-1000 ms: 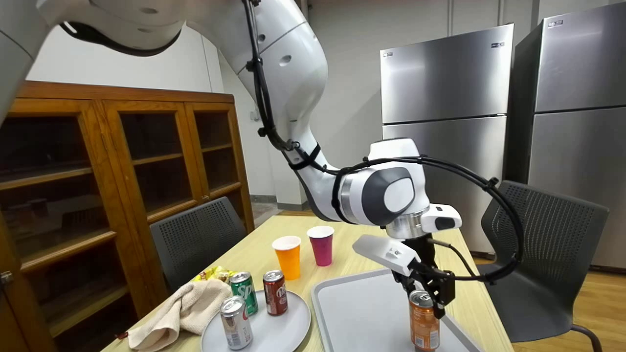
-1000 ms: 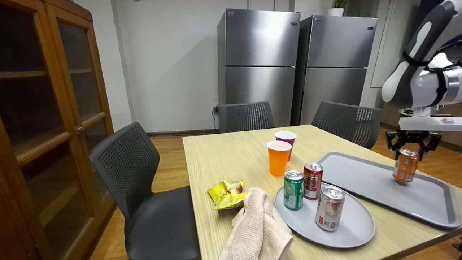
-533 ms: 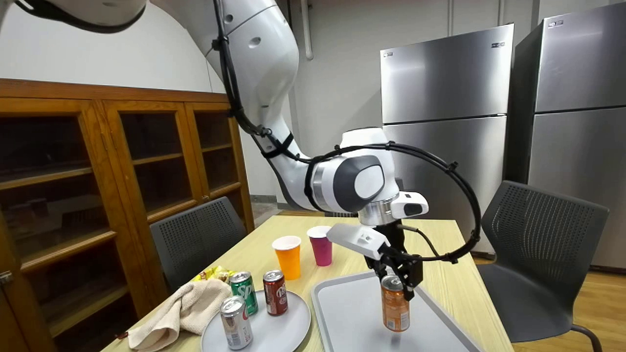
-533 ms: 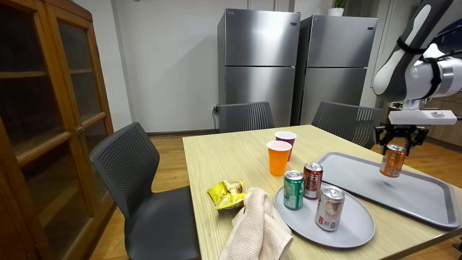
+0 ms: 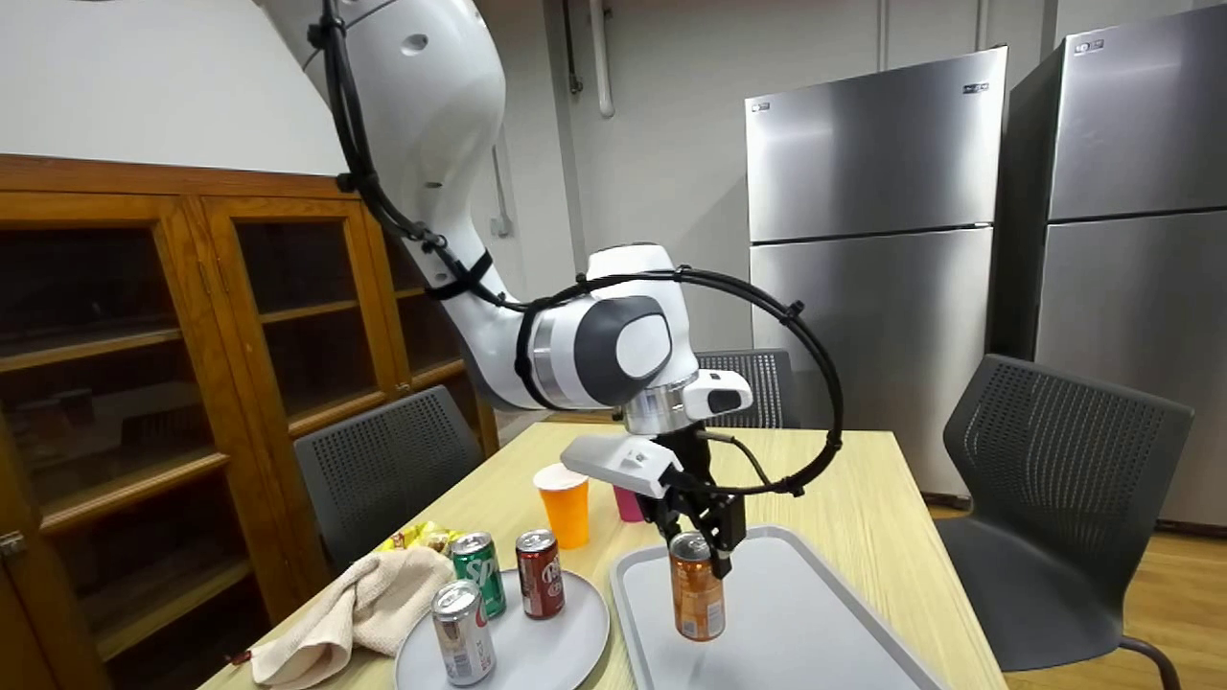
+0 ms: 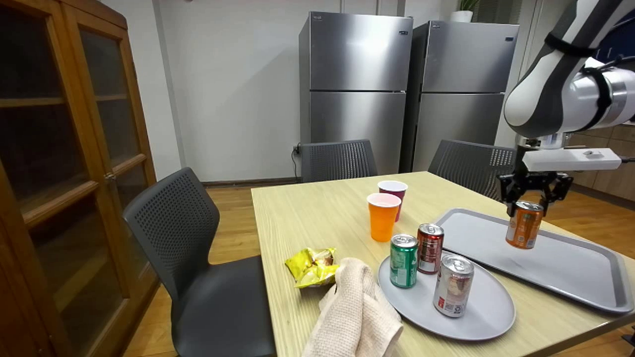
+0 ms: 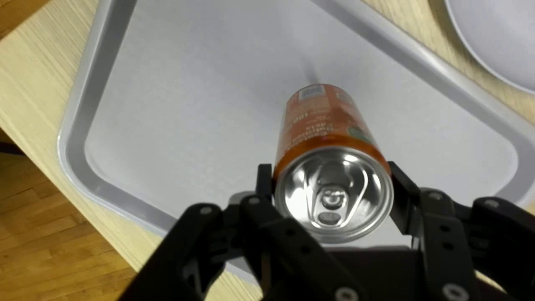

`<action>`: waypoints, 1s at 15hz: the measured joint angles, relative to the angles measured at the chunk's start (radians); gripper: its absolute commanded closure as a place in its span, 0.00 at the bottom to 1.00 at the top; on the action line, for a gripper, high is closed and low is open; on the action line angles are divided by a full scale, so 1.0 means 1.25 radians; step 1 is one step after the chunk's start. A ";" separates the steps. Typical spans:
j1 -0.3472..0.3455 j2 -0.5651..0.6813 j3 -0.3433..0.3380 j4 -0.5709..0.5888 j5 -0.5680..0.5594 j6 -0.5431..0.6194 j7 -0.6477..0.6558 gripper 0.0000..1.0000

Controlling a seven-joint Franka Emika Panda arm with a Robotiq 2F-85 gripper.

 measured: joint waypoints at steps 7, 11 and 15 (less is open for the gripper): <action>0.080 -0.077 0.004 -0.097 -0.079 0.017 0.090 0.60; 0.117 -0.099 0.022 -0.132 -0.111 0.024 0.150 0.60; 0.145 -0.102 0.049 -0.148 -0.127 0.026 0.189 0.60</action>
